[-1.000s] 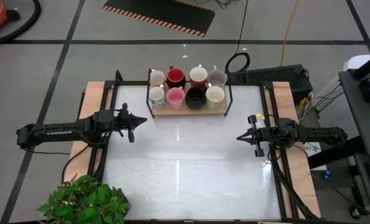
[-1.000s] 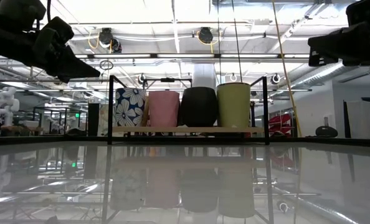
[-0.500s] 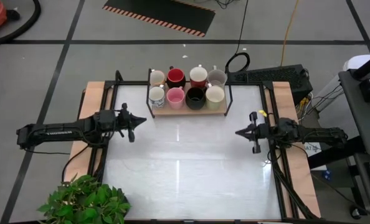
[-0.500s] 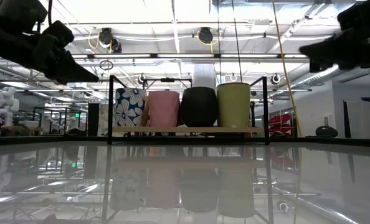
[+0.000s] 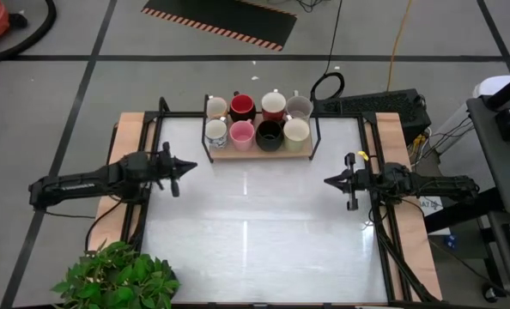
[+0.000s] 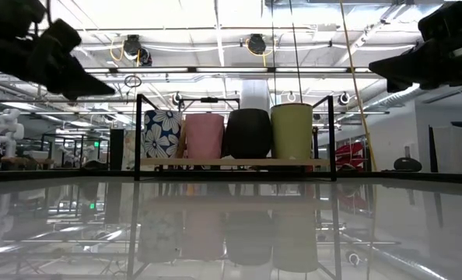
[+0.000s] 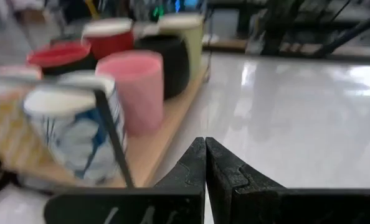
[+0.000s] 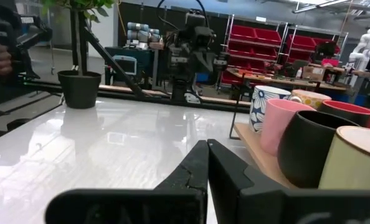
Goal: Place coffee mugs
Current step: Return to Home Position
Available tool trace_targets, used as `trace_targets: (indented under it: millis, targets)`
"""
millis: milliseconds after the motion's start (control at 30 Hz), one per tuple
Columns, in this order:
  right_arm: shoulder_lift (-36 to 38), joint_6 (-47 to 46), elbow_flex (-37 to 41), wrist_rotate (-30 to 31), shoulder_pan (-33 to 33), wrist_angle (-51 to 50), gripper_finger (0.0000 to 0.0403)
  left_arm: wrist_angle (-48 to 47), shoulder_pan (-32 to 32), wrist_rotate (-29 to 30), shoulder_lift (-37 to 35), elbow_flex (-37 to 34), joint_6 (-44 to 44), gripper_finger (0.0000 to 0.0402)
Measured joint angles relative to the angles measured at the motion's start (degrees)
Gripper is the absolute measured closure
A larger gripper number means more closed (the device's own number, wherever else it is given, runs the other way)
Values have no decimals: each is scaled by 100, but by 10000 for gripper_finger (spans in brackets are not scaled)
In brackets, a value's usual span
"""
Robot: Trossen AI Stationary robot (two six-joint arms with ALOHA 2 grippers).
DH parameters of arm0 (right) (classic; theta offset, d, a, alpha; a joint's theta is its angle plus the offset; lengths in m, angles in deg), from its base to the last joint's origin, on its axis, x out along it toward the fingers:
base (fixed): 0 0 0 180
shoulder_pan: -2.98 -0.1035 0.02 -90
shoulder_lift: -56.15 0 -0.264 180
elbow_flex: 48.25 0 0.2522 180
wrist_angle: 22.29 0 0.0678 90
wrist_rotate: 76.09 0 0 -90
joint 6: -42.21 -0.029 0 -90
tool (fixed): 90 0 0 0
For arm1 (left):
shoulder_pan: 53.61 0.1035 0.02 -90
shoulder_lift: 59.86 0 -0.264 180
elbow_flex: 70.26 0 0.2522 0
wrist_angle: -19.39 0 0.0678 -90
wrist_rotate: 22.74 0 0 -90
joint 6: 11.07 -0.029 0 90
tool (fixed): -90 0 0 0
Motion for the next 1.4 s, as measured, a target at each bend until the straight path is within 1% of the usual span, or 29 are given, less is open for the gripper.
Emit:
trace_targets:
  millis: [133, 200, 300, 367, 467, 567, 700, 800, 867, 933, 967, 1100, 1133, 1267, 1400]
  targets:
    - [0, 0, 0, 7, 0, 2, 403, -117, -2, -307, -673, 0, -207, 400]
    - [0, 0, 0, 11, 0, 5, 403, -331, -1, -343, -1001, -3, -274, 400]
    - [0, -2, 0, 12, 0, 10, 403, -192, -2, -382, -1451, -207, -294, 400]
    - [-1, -118, 0, 12, 0, 15, 403, 157, -2, -409, -1431, -448, -301, 400]
    - [-9, -463, 0, 15, -2, 22, 403, 1063, -1, -405, -1364, -923, -300, 400]
    - [-13, -559, 0, 16, -2, 24, 403, 970, -1, -452, -1301, -919, -196, 400]
    - [-19, -562, 0, 15, -2, 24, 403, 1022, -56, -1029, -1311, -922, 36, 400]
    - [-20, -562, 0, 15, -2, 24, 403, 1048, -244, -1339, -1311, -922, 342, 400]
    - [-20, -562, 0, 15, -2, 24, 403, 1021, -484, -1401, -1310, -922, 408, 400]
    - [-20, -562, 0, 15, -2, 24, 403, 1019, -747, -1380, -1310, -922, 283, 400]
    - [-20, -562, 0, 15, -2, 24, 403, 1001, -869, -1274, -1310, -922, 210, 400]
    - [-20, -560, 0, 15, -2, 24, 403, 909, -1183, -622, -1309, -921, -1, 400]
    - [-20, -562, 0, 15, -2, 24, 403, 908, -1226, -501, -1307, -918, -27, 400]
    - [-20, -562, 0, 15, -2, 24, 403, 921, -1248, -322, -1307, -916, -161, 400]
    - [-20, -562, 0, 15, -2, 24, 403, 935, -1247, -159, -1307, -916, 9, 400]
